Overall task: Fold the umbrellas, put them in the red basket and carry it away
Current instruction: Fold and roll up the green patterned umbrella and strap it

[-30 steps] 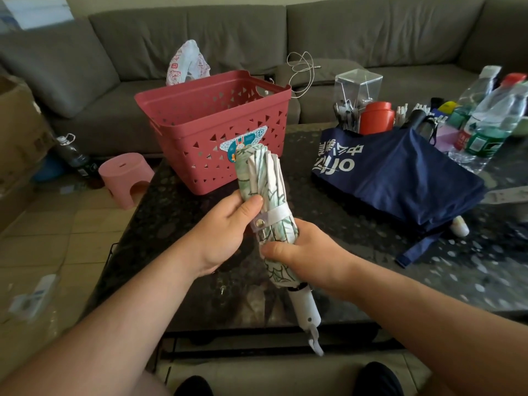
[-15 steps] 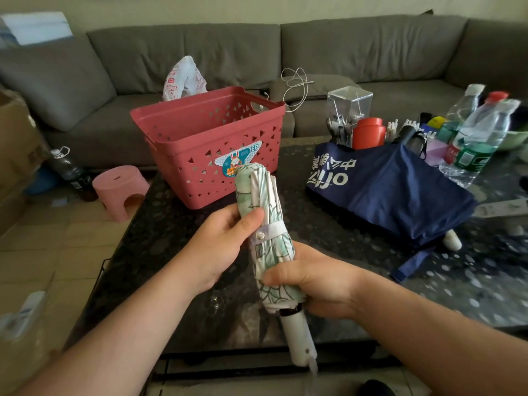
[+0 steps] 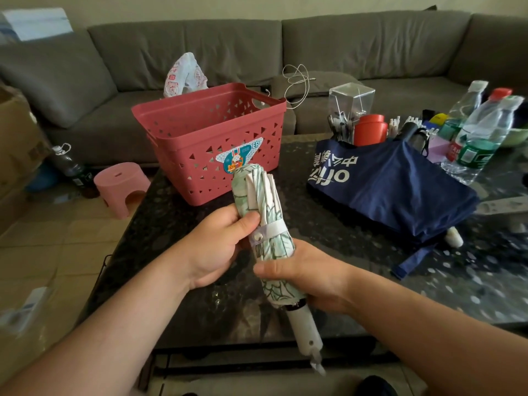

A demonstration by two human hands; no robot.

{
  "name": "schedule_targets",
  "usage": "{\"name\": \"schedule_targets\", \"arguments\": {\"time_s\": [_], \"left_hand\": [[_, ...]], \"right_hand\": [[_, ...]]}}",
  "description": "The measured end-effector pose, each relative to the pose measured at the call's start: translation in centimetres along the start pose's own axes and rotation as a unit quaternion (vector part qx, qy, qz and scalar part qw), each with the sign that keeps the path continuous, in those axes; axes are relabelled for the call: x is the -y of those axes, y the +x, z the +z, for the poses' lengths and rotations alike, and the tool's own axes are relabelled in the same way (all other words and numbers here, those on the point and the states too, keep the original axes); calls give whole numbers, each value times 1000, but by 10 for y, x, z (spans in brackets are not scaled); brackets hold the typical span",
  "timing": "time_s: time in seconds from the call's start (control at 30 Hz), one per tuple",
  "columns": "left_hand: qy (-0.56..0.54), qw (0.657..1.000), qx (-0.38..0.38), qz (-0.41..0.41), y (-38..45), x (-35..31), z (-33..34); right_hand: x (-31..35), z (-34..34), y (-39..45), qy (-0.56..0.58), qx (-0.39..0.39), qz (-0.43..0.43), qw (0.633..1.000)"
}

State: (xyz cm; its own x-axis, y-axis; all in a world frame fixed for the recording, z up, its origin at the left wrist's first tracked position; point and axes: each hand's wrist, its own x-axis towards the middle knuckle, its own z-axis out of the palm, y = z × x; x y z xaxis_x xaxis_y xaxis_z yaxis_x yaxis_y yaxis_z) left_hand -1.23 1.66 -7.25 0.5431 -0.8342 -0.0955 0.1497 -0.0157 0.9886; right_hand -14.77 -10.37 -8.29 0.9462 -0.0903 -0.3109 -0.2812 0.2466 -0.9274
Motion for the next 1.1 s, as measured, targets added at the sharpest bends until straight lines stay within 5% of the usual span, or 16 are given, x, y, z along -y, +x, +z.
{"name": "schedule_targets", "arguments": {"time_s": [0.27,0.5,0.63,0.77,0.87,1.0,1.1], "left_hand": [[-77,996,36,15,3,-5,-12],[-287,949,119,46,14,-16,-14],[-209,977,-35,25,17,-25,-2],[-115,975,-186,38,25,-19,-3],[-157,971,-177,20,28,-19,-11],[-283,955,-84,29,29,-20,-19],[-229,965,-119,35,28,-20,-15]], "right_hand": [[5,-5,3,36,-1,-12,999],[-5,-1,-2,111,267,78,954],[-13,6,5,52,146,46,987],[-21,9,16,-191,-68,-43,978],[-13,9,20,-171,-50,-63,982],[0,6,14,10,75,5,997],[-6,8,16,-46,41,-6,998]]}}
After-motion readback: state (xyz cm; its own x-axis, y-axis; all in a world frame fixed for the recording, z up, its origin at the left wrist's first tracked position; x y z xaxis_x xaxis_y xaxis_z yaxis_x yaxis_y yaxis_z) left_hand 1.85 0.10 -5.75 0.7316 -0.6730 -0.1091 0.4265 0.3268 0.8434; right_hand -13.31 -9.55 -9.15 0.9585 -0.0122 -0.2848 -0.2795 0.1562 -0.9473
